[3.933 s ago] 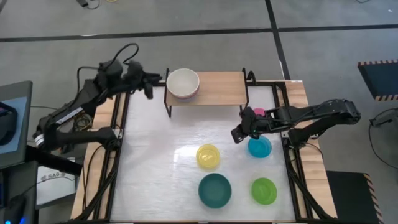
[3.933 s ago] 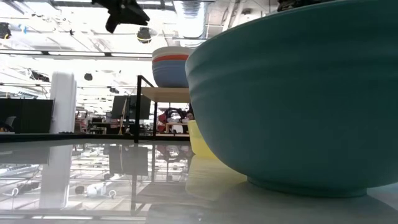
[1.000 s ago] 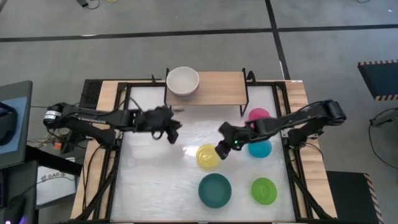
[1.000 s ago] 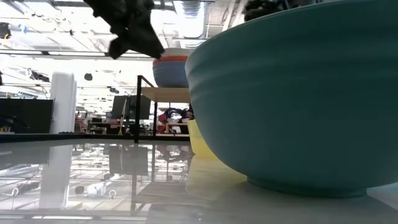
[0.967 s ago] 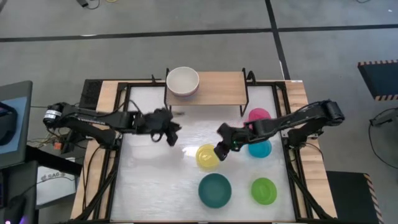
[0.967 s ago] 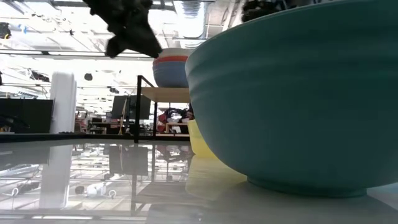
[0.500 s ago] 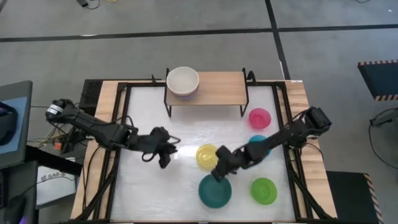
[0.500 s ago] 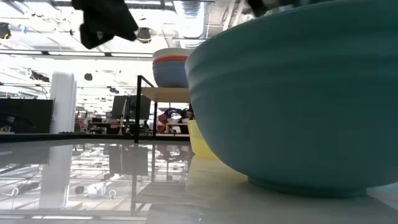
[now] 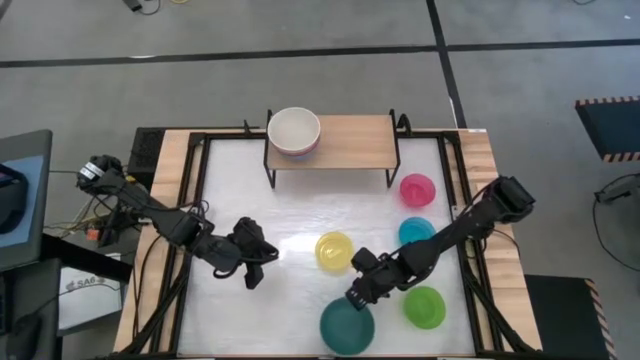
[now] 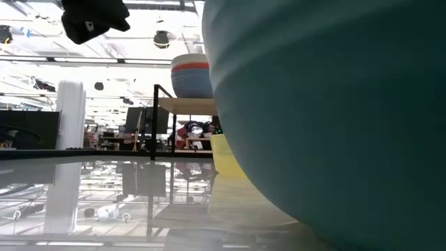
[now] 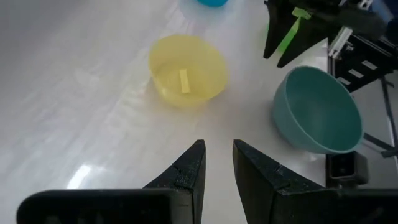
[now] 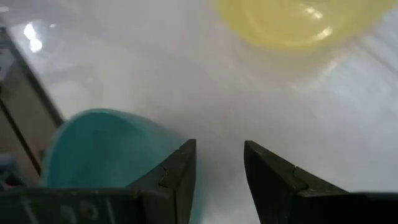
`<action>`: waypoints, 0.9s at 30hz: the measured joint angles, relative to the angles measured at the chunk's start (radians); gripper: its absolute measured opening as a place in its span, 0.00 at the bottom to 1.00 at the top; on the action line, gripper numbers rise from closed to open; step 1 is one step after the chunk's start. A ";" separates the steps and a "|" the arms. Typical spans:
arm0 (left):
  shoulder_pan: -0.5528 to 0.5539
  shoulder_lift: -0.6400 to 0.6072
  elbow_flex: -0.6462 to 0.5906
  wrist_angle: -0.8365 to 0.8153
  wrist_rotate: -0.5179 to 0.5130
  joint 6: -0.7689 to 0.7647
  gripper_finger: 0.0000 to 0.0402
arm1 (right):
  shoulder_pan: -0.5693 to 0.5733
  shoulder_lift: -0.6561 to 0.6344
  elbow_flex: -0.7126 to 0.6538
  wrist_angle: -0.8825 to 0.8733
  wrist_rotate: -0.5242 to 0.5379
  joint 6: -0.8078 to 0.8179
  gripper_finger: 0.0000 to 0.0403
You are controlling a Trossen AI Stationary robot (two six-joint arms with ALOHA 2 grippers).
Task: Place and stack bowls onto a shelf
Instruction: Stack the dark green bowl on top of the white bowl on the shelf
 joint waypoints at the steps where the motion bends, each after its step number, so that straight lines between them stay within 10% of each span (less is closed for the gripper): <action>1: -0.005 0.000 0.000 0.000 0.001 -0.007 0.16 | 0.008 0.000 0.007 0.005 0.006 -0.007 0.40; 27: -0.054 0.000 0.000 -0.016 -0.052 -0.098 0.17 | 0.096 0.009 -0.025 0.034 0.041 -0.058 0.46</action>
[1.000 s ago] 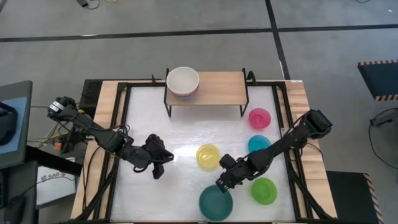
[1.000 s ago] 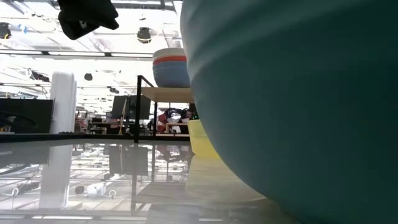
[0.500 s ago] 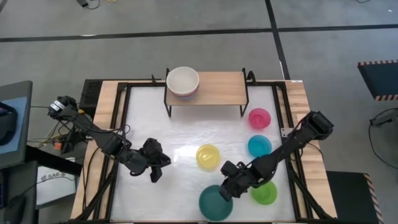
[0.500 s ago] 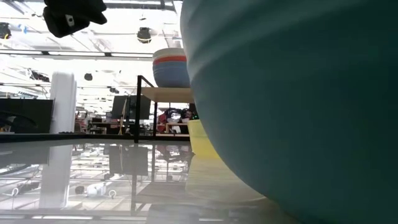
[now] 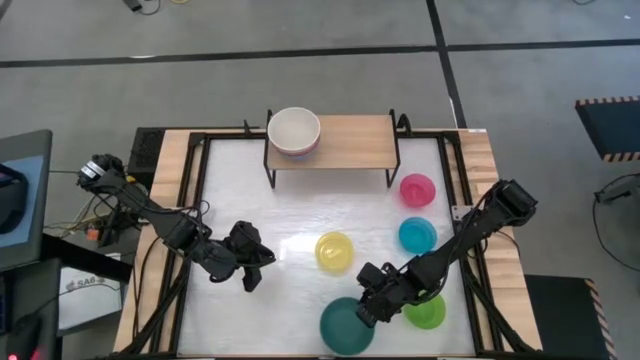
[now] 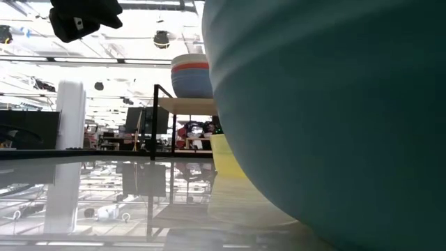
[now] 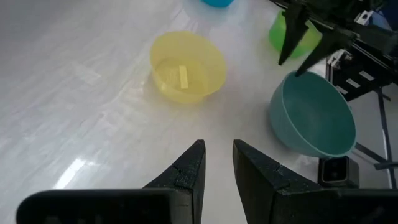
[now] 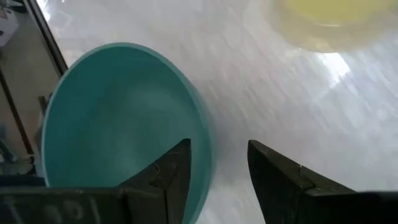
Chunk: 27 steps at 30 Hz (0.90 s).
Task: Place and stack bowls onto a shelf
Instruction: Stack the dark green bowl on top of the white bowl on the shelf
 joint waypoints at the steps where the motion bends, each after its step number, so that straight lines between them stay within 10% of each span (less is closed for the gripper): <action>1: -0.007 0.000 0.000 0.000 -0.001 -0.002 0.17 | -0.001 0.000 0.000 -0.007 -0.002 0.000 0.46; 27: -0.037 0.003 0.000 0.004 -0.049 -0.017 0.42 | -0.036 0.000 0.000 -0.031 -0.071 0.019 0.48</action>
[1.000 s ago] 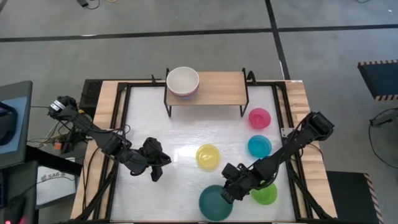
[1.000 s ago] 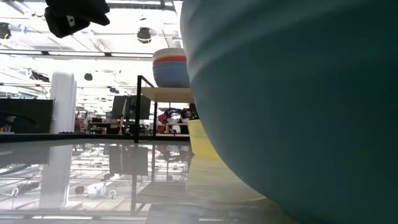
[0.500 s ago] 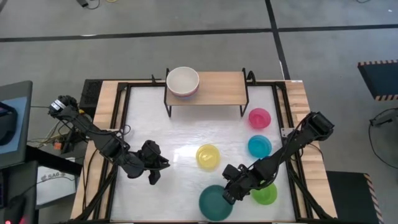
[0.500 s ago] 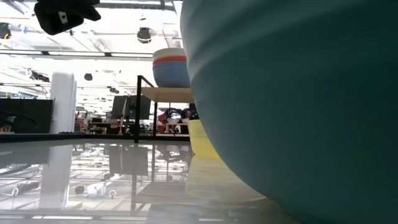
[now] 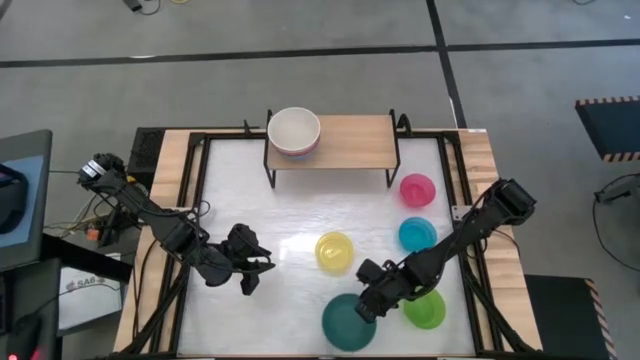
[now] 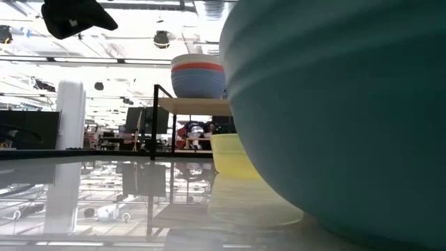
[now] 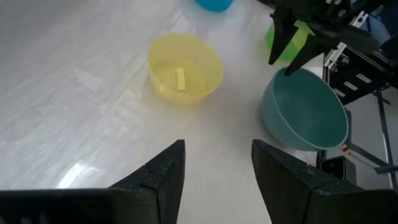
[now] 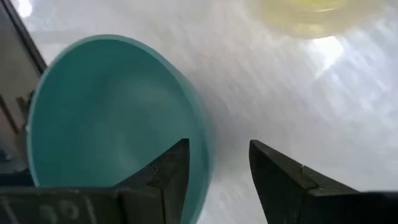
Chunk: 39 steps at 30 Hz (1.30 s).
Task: Place and stack bowls onto a shelf
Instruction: Stack the dark green bowl on top of the white bowl on the shelf
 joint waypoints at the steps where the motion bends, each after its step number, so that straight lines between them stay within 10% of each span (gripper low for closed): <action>1: 0.000 0.000 0.000 0.000 0.000 0.000 0.42 | 0.000 0.000 0.000 0.012 -0.007 -0.007 0.48; 18: 0.043 0.000 0.000 0.068 -0.082 0.091 0.42 | -0.028 0.114 0.072 0.027 -0.031 0.040 0.14; 39: 0.220 -0.001 0.029 0.348 0.080 0.522 0.48 | -0.159 0.112 0.544 -0.541 0.554 -0.313 0.06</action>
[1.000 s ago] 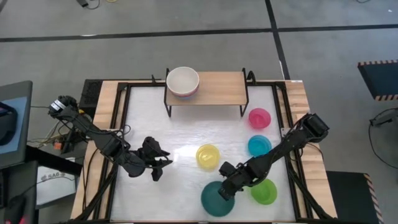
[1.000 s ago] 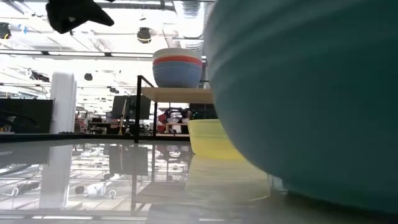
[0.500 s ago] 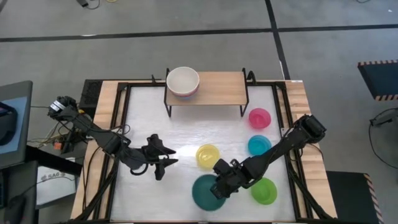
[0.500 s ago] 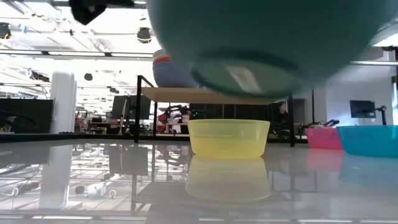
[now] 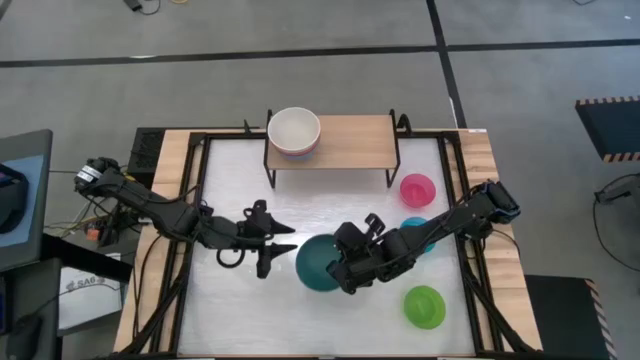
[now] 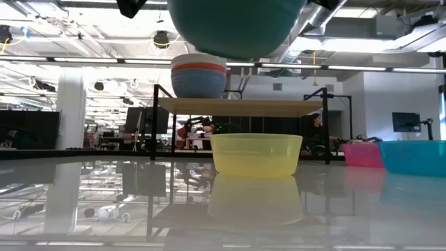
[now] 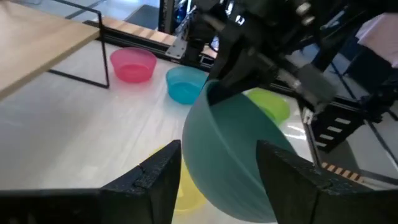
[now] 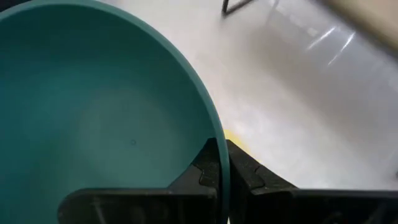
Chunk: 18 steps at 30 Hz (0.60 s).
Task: Place and stack bowls onto a shelf
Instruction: Stack the dark green bowl on top of the white bowl on the shelf
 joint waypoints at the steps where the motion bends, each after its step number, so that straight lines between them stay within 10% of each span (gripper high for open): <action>1: 0.010 0.000 0.002 -0.005 0.006 0.007 0.50 | -0.006 0.000 0.008 0.003 0.015 -0.023 0.06; 18: 0.197 0.000 0.093 -0.122 0.056 0.093 0.43 | -0.171 0.000 0.061 -0.018 0.036 -0.352 0.06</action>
